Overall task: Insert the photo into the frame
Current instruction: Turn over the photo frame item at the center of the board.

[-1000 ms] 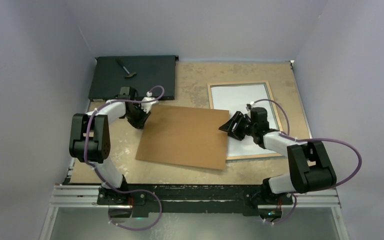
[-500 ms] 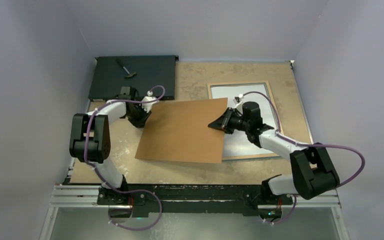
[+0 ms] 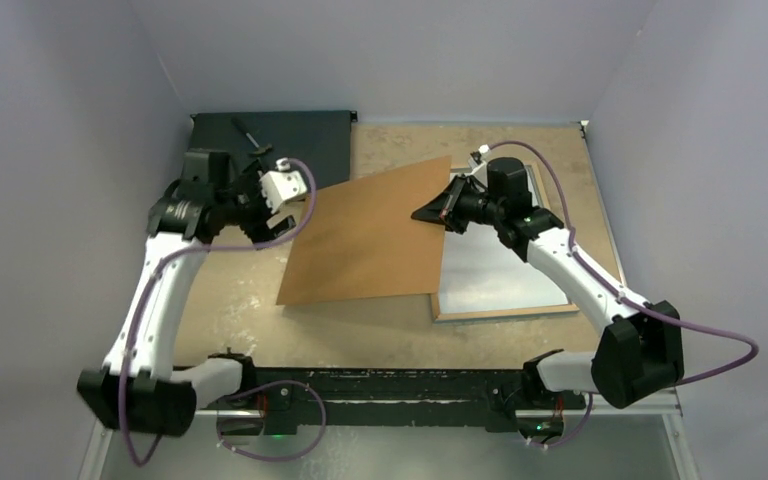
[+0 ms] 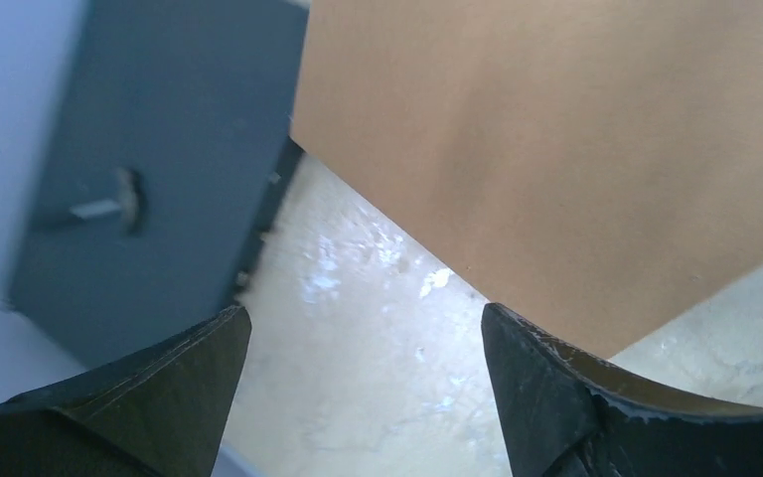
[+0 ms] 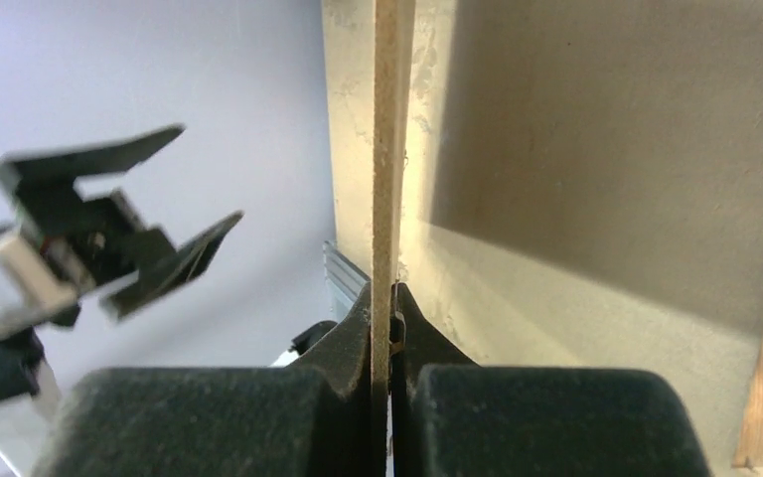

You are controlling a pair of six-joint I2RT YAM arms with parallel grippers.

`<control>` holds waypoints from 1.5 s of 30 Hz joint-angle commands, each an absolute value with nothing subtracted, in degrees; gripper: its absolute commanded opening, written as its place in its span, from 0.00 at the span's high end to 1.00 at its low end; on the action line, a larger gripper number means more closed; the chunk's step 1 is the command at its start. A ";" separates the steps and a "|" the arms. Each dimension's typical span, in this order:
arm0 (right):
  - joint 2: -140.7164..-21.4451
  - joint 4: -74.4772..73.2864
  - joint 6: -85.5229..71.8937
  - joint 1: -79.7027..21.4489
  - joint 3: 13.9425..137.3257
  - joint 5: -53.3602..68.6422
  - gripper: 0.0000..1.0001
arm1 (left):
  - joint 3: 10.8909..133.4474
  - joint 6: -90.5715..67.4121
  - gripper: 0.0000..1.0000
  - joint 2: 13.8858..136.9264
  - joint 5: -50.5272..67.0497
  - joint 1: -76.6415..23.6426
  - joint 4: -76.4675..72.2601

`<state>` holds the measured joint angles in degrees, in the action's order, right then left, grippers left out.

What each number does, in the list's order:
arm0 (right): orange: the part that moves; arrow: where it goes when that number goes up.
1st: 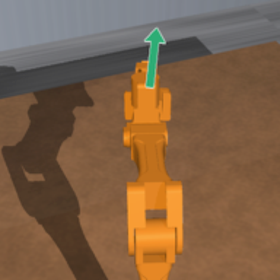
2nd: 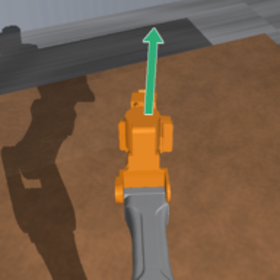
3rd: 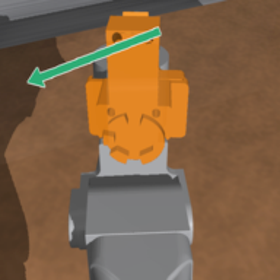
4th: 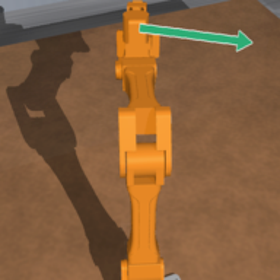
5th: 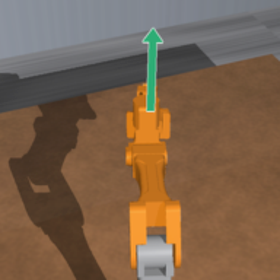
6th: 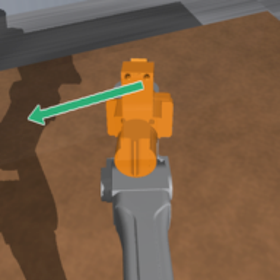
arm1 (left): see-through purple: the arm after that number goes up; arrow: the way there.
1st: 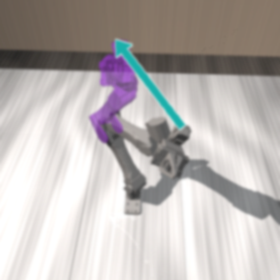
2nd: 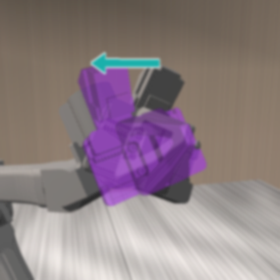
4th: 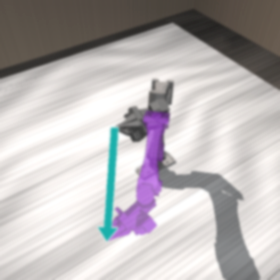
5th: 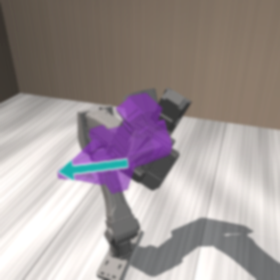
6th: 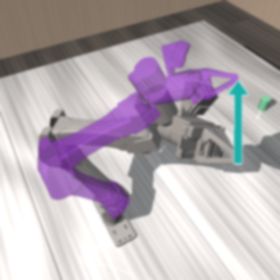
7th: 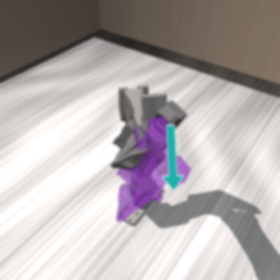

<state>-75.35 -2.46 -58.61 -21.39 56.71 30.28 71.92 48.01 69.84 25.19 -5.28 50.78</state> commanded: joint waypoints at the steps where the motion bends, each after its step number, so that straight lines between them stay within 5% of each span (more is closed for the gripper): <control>1: -72.02 1.51 -64.85 -20.92 63.82 25.81 1.00 | 72.03 62.37 0.13 59.78 31.33 -6.14 64.78; 10: -71.85 10.16 -78.43 -21.93 64.68 27.56 1.00 | 70.74 77.66 0.02 47.49 37.57 -6.15 72.58; 20: -74.86 13.91 -86.00 -24.85 68.93 21.28 1.00 | 60.44 77.33 0.05 45.00 37.14 -6.20 47.77; 26: -80.96 14.31 -87.32 -27.40 74.09 19.92 1.00 | 57.17 72.86 0.16 46.49 35.44 -6.17 29.53; 32: -85.23 13.99 -87.42 -29.76 78.20 19.25 1.00 | 52.24 70.19 0.37 44.69 35.80 -6.40 19.64; 40: -85.99 14.61 -87.40 -30.49 77.74 20.00 1.00 | 52.65 65.49 0.79 46.76 34.60 -6.42 14.87; 45: -84.38 15.55 -87.32 -30.49 74.88 20.80 0.99 | 54.48 64.77 0.80 49.04 34.78 -6.79 15.64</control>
<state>-88.01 9.34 -87.00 -29.82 74.48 18.35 51.92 66.94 47.62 34.04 -6.15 19.84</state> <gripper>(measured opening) 0.012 0.206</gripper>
